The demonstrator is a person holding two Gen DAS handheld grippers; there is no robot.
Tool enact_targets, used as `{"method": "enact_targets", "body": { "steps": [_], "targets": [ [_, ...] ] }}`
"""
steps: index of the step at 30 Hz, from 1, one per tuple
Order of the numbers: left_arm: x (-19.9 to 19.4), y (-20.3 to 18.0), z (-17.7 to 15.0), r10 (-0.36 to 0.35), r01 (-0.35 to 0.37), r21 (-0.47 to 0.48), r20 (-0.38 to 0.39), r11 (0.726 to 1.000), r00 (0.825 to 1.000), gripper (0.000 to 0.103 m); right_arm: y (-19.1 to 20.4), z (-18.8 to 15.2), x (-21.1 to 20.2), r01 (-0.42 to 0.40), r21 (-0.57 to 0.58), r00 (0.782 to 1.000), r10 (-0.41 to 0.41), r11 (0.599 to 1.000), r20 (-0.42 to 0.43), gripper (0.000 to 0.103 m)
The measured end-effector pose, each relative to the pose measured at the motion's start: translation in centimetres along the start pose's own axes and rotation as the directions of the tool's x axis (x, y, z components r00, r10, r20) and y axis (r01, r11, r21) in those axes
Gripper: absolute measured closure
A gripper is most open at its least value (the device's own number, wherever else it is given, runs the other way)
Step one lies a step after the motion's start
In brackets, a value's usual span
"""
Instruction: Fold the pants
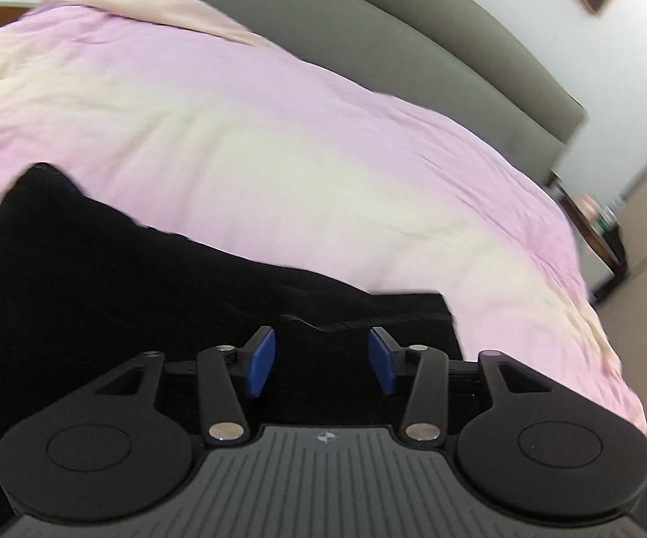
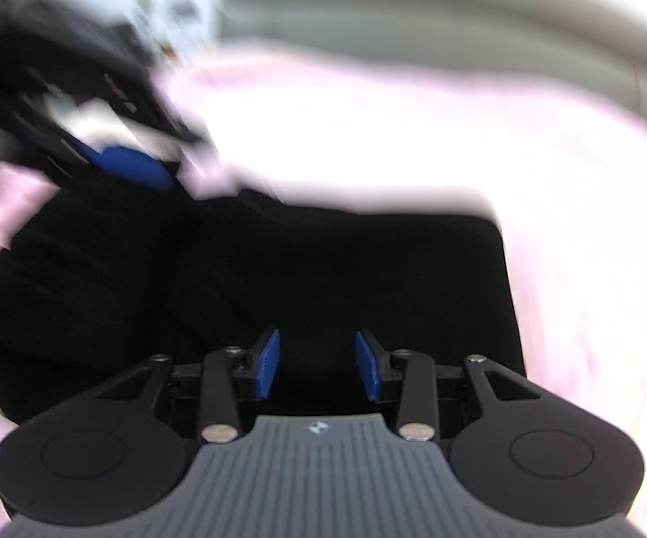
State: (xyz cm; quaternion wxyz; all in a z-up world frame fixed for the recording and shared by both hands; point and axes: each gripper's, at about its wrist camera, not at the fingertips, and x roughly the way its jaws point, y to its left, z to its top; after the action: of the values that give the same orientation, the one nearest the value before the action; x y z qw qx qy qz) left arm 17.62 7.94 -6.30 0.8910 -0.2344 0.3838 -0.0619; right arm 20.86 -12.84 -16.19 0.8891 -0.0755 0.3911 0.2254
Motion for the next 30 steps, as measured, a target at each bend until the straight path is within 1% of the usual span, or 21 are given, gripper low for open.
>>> {"method": "enact_targets", "body": {
  "steps": [1, 3, 4, 5, 6, 7, 8, 10, 11, 12, 13, 15, 17, 19, 21, 23, 25, 26, 27, 28, 30],
  "targets": [
    [0.8, -0.6, -0.5, -0.024, 0.025, 0.028, -0.038, 0.999, 0.999, 0.050, -0.5, -0.3, 0.9, -0.005, 0.009, 0.999, 0.005, 1.000, -0.049, 0.069],
    [3.3, -1.4, -1.4, -0.074, 0.080, 0.047, -0.117, 0.996, 0.990, 0.051, -1.7, 0.0, -0.3, -0.037, 0.065, 0.999, 0.039, 0.997, -0.031, 0.068],
    [4.4, -1.0, -2.1, -0.059, 0.067, 0.044, -0.163, 0.997, 0.985, 0.053, -2.7, 0.8, -1.2, -0.068, 0.115, 0.997, 0.071, 0.991, -0.022, 0.067],
    [5.6, -0.6, -2.7, 0.004, 0.006, 0.050, -0.203, 0.999, 0.979, 0.057, -3.8, 1.1, -2.4, -0.098, 0.174, 0.995, 0.100, 0.980, 0.002, 0.060],
    [6.4, -0.1, -3.3, 0.059, -0.047, 0.065, -0.214, 0.997, 0.975, 0.076, -5.3, 1.3, -3.8, -0.125, 0.236, 0.992, 0.119, 0.964, 0.038, 0.049],
    [6.6, 0.3, -3.8, 0.081, -0.067, 0.076, -0.195, 0.995, 0.978, 0.084, -6.7, 1.2, -5.1, -0.133, 0.285, 0.991, 0.117, 0.949, 0.069, 0.043],
    [6.5, 0.6, -4.0, 0.074, -0.062, 0.074, -0.183, 0.995, 0.980, 0.087, -8.7, 1.1, -5.8, -0.127, 0.335, 0.990, 0.102, 0.933, 0.093, 0.039],
    [5.6, 0.6, -3.7, 0.039, -0.032, 0.040, -0.177, 0.999, 0.983, 0.084, -11.5, 0.1, -6.8, -0.098, 0.431, 0.993, 0.063, 0.897, 0.095, 0.039],
    [4.9, 0.8, -3.4, 0.019, -0.014, 0.026, -0.172, 1.000, 0.985, 0.076, -12.8, -0.8, -7.0, -0.085, 0.486, 0.995, 0.052, 0.870, 0.082, 0.039],
    [4.0, 0.9, -3.1, 0.006, -0.004, 0.014, -0.158, 1.000, 0.987, 0.066, -13.7, -2.1, -7.3, -0.076, 0.553, 0.997, 0.049, 0.829, 0.064, 0.037],
    [2.7, 0.9, -2.9, 0.001, 0.000, 0.002, -0.128, 1.000, 0.992, 0.060, -15.3, -2.9, -6.9, -0.080, 0.616, 0.997, 0.061, 0.783, 0.052, 0.037],
    [-0.7, 1.5, -2.7, 0.001, -0.002, -0.034, -0.035, 0.999, 0.999, 0.028, -16.5, -3.3, -5.5, -0.117, 0.701, 0.992, 0.111, 0.704, 0.054, 0.037],
    [-4.7, 3.2, -3.1, 0.017, -0.010, -0.101, 0.069, 0.995, 0.997, 0.016, -16.4, -3.8, -4.6, -0.165, 0.742, 0.983, 0.169, 0.650, 0.070, 0.037],
    [-8.1, 5.6, -4.0, 0.030, -0.006, -0.170, 0.138, 0.985, 0.990, 0.015, -14.7, -4.1, -4.0, -0.222, 0.763, 0.966, 0.246, 0.607, 0.085, 0.037],
    [-10.4, 8.1, -4.8, 0.040, -0.006, -0.215, 0.155, 0.977, 0.987, 0.015, -13.6, -4.5, -2.8, -0.240, 0.767, 0.958, 0.271, 0.595, 0.090, 0.036],
    [-12.3, 10.3, -5.8, 0.067, -0.030, -0.234, 0.151, 0.972, 0.986, 0.015, -12.4, -4.6, -2.0, -0.250, 0.743, 0.957, 0.273, 0.621, 0.094, 0.038],
    [-13.4, 12.7, -6.7, 0.096, -0.054, -0.267, 0.147, 0.962, 0.984, 0.015, -11.4, -4.5, -0.9, -0.253, 0.708, 0.956, 0.282, 0.660, 0.080, 0.045],
    [-13.7, 13.6, -7.1, 0.104, -0.059, -0.287, 0.142, 0.956, 0.984, 0.015, -11.0, -4.4, -0.7, -0.241, 0.685, 0.960, 0.273, 0.688, 0.064, 0.053],
    [-13.4, 14.4, -7.1, 0.113, -0.068, -0.313, 0.129, 0.947, 0.985, 0.015, -10.9, -4.4, -0.7, -0.242, 0.677, 0.959, 0.278, 0.695, 0.058, 0.063],
    [-13.6, 15.1, -7.4, 0.111, -0.064, -0.333, 0.123, 0.941, 0.986, 0.017, -11.2, -4.5, 0.3, -0.263, 0.695, 0.951, 0.300, 0.669, 0.071, 0.068],
    [-14.0, 15.4, -7.3, 0.093, -0.041, -0.348, 0.135, 0.937, 0.986, 0.018, -11.8, -4.5, -0.7, -0.302, 0.741, 0.940, 0.319, 0.600, 0.125, 0.076]
  ]
}}
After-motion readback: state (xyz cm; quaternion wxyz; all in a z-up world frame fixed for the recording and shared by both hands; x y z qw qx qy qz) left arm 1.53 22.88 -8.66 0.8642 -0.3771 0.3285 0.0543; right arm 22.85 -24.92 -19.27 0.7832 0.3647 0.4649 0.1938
